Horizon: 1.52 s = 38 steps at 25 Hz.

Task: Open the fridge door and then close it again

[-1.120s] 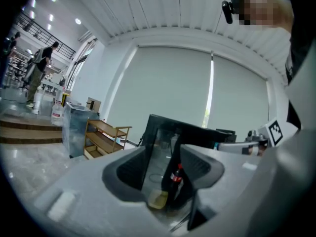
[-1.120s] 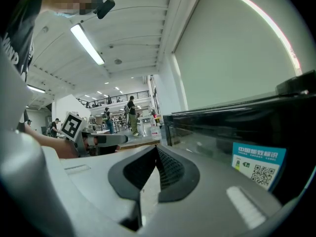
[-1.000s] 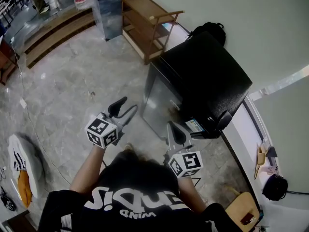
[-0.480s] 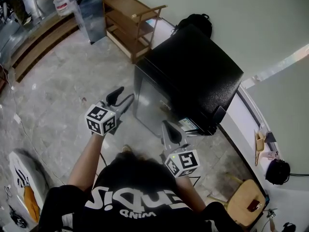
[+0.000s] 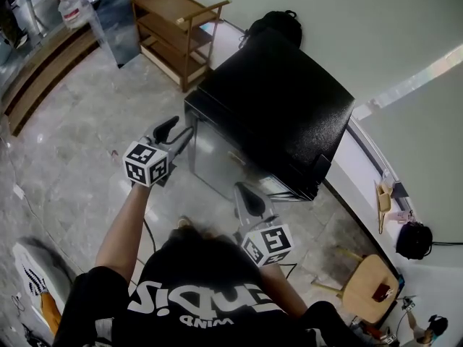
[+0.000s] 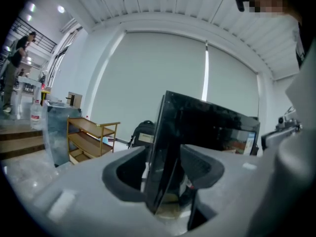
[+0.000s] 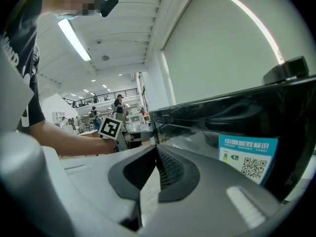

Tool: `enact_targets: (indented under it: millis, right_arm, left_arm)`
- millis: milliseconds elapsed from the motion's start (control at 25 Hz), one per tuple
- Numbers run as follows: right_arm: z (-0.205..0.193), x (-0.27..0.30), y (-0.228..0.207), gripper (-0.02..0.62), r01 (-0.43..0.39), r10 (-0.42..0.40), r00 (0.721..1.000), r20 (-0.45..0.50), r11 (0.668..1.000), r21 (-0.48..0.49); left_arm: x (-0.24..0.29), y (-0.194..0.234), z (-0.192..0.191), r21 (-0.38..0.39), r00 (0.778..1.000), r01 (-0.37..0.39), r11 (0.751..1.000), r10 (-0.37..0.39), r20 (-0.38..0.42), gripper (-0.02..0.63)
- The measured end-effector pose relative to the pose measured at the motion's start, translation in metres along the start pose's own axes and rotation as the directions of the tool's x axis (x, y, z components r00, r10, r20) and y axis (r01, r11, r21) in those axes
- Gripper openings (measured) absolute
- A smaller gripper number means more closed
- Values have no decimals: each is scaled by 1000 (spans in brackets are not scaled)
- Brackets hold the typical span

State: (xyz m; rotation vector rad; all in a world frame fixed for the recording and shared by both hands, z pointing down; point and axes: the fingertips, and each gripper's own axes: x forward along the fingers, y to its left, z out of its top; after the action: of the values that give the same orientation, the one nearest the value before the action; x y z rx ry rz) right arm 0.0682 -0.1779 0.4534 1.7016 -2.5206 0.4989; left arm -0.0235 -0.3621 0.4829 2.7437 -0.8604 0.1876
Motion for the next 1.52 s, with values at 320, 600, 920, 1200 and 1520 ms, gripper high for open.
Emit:
enact_targets:
  millis: [320, 600, 920, 1200, 1520]
  right_arm:
    - [-5, 4, -5, -2, 19, -19, 1000, -16, 1000, 14]
    - [-5, 9, -7, -2, 30, -29, 999, -24, 1000, 9]
    - [-10, 6, -10, -2, 53, -53, 998, -44, 999, 13]
    - [-15, 7, -11, -2, 69, -68, 996, -56, 997, 19]
    - [-17, 6, -13, -2, 89, -88, 995, -56, 996, 24]
  left_arm:
    - [16, -2, -2, -2, 989, 148, 989, -148, 3, 219]
    - [18, 6, -26, -12, 984, 171, 985, -171, -48, 219]
    - [26, 12, -58, -26, 980, 167, 986, -169, -104, 198]
    - [31, 11, -61, -6, 971, 215, 977, -214, -107, 204]
    - [38, 10, -63, -69, 947, 305, 950, -310, -88, 224]
